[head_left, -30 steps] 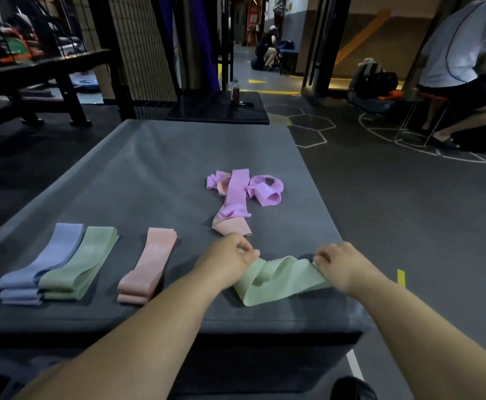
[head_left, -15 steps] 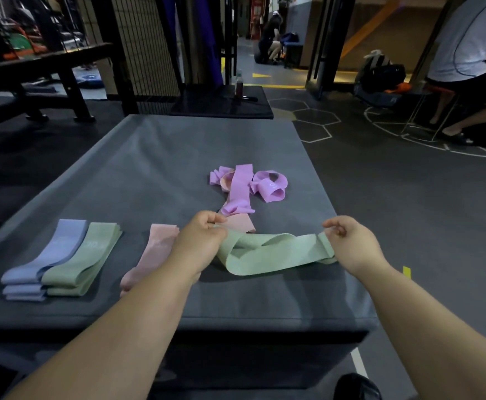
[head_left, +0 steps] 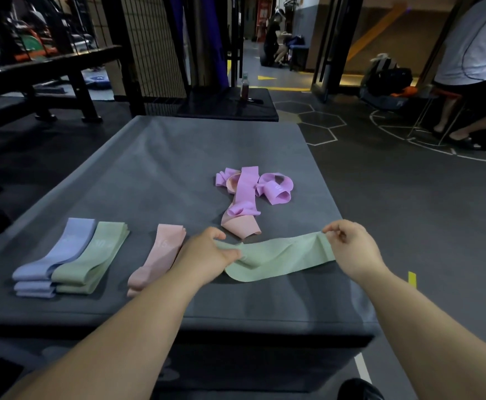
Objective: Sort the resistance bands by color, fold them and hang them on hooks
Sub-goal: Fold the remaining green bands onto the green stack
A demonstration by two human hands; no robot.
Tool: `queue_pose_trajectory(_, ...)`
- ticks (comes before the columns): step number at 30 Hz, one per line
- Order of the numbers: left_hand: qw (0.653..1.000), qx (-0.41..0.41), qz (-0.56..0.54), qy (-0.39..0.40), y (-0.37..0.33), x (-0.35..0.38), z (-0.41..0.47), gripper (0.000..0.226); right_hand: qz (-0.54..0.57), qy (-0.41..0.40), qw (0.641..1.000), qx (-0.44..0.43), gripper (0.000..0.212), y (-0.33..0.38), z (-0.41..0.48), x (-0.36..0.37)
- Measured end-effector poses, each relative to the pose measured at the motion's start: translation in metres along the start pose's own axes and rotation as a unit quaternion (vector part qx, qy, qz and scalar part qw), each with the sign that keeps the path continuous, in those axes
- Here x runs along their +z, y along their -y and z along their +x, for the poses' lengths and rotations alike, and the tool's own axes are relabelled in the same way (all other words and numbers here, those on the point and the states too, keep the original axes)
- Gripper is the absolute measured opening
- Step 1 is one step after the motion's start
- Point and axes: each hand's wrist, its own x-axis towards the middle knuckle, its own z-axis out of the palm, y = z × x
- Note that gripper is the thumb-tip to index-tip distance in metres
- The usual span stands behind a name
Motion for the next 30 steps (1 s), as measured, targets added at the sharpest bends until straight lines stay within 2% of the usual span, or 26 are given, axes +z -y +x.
queue_pose_trajectory(4,0.994,0.022,0.104,-0.014,0.001,0.003,0.002,0.028,-0.069,0.054,0.996,-0.021,0.018,0.005,-0.005,0.0)
queue_pose_trajectory(8,0.982,0.06,0.181,-0.007,-0.001,0.005,0.0,0.028,-0.092,0.053,0.994,-0.019,0.006,0.008,-0.007,-0.003)
queue_pose_trajectory(9,0.981,0.065,0.183,-0.003,-0.002,0.005,-0.001,0.032,-0.099,0.05,0.994,-0.025,0.006,0.01,-0.008,-0.004)
queue_pose_trajectory(11,0.984,0.057,0.17,0.004,-0.004,0.004,-0.004,0.04,-0.113,0.053,0.992,-0.033,0.021,0.012,-0.01,-0.006)
queue_pose_trajectory(14,0.984,0.048,0.171,0.005,-0.005,0.004,-0.005,0.039,-0.13,0.058,0.989,-0.044,0.034,0.015,-0.012,-0.006)
queue_pose_trajectory(16,0.985,0.048,0.166,0.003,-0.005,0.004,-0.004,0.034,-0.131,0.061,0.988,-0.051,0.031,0.014,-0.012,-0.004)
queue_pose_trajectory(19,0.988,0.054,0.144,0.012,-0.002,0.004,-0.002,0.025,-0.146,0.08,0.983,-0.075,0.009,0.012,-0.012,-0.004)
queue_pose_trajectory(23,0.987,0.07,0.141,0.029,-0.001,0.004,-0.003,0.037,-0.17,0.101,0.975,-0.1,0.018,0.008,-0.01,-0.005)
queue_pose_trajectory(28,0.984,0.073,0.159,0.019,-0.003,0.006,-0.004,0.022,-0.184,0.101,0.972,-0.105,0.018,0.008,-0.01,-0.006)
queue_pose_trajectory(30,0.987,0.069,0.144,0.009,-0.004,0.005,-0.003,0.022,-0.172,0.092,0.975,-0.11,0.015,0.009,-0.011,-0.006)
